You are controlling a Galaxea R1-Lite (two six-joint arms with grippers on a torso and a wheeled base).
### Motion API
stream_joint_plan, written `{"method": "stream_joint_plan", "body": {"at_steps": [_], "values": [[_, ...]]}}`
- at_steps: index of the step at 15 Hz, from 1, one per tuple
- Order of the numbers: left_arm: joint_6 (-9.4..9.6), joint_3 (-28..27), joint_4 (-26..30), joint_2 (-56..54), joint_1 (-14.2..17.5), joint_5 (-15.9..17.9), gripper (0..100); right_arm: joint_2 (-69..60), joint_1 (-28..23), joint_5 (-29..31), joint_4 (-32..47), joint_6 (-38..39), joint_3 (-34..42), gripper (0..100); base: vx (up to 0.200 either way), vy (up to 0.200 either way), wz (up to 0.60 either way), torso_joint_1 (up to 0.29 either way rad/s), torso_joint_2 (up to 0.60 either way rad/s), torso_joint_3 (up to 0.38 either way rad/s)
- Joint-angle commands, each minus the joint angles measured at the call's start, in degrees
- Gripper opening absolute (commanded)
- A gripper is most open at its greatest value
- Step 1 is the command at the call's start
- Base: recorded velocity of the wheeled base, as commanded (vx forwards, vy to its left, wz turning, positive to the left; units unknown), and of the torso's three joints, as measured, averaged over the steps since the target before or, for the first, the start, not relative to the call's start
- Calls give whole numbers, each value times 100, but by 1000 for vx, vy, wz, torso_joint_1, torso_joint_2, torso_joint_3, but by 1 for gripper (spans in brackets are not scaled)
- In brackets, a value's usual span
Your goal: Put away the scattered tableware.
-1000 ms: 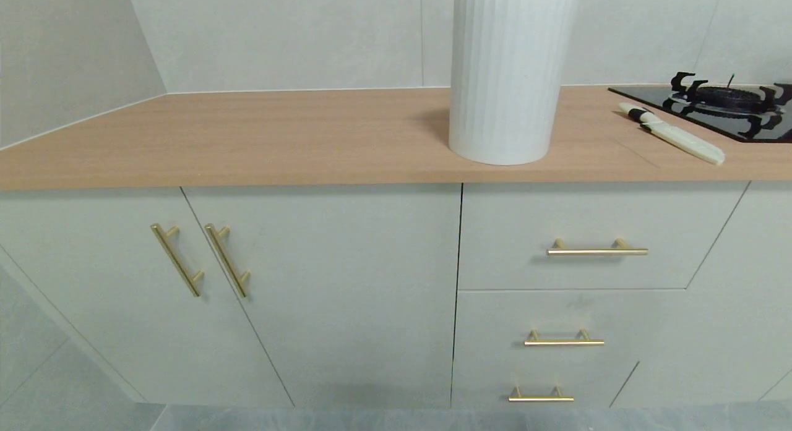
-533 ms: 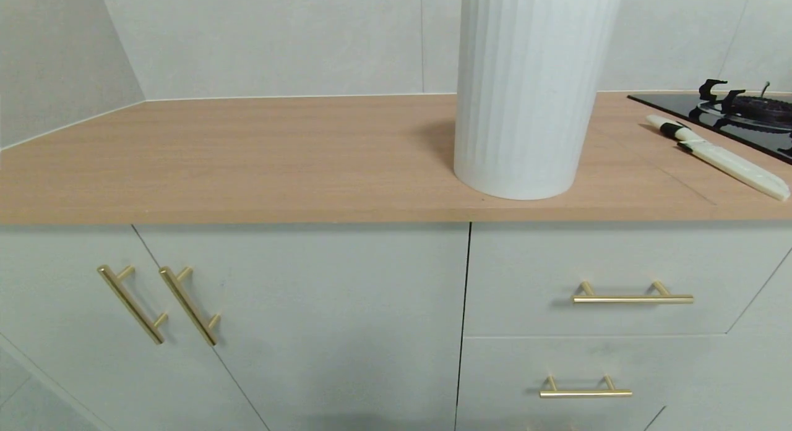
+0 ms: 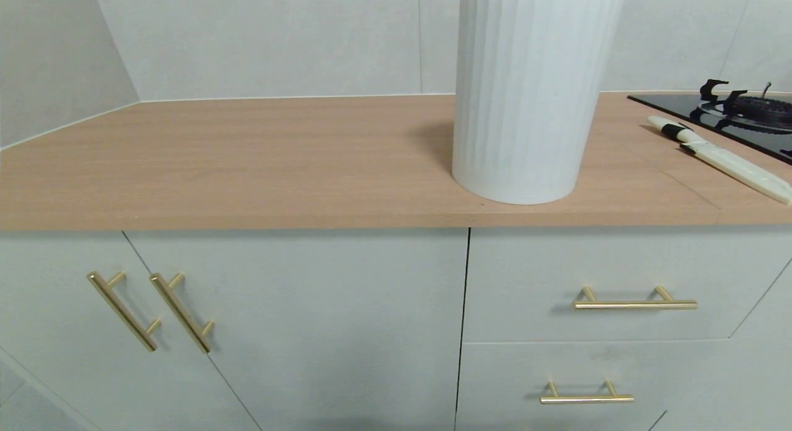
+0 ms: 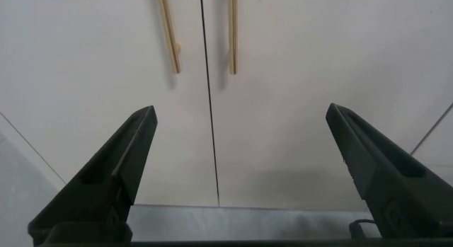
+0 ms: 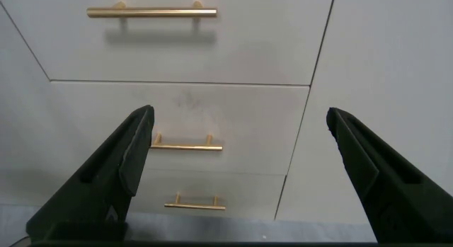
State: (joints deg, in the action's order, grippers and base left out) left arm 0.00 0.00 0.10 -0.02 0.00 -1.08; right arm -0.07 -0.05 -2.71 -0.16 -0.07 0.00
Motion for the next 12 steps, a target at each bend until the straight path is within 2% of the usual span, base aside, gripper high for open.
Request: {"method": "stream_joint_plan", "body": {"at_steps": [1, 11, 12], "values": [[0, 0, -1, 2, 0, 3, 100, 7, -4, -2, -2, -1, 0, 100, 0, 0, 0, 0, 0, 0], [0, 0, -1, 2, 0, -6, 100, 7, -4, -2, -2, -1, 0, 100, 0, 0, 0, 0, 0, 0], [0, 0, -1, 2, 0, 3, 100, 7, -4, -2, -2, -1, 0, 100, 0, -200, 0, 2, -2, 7]]}}
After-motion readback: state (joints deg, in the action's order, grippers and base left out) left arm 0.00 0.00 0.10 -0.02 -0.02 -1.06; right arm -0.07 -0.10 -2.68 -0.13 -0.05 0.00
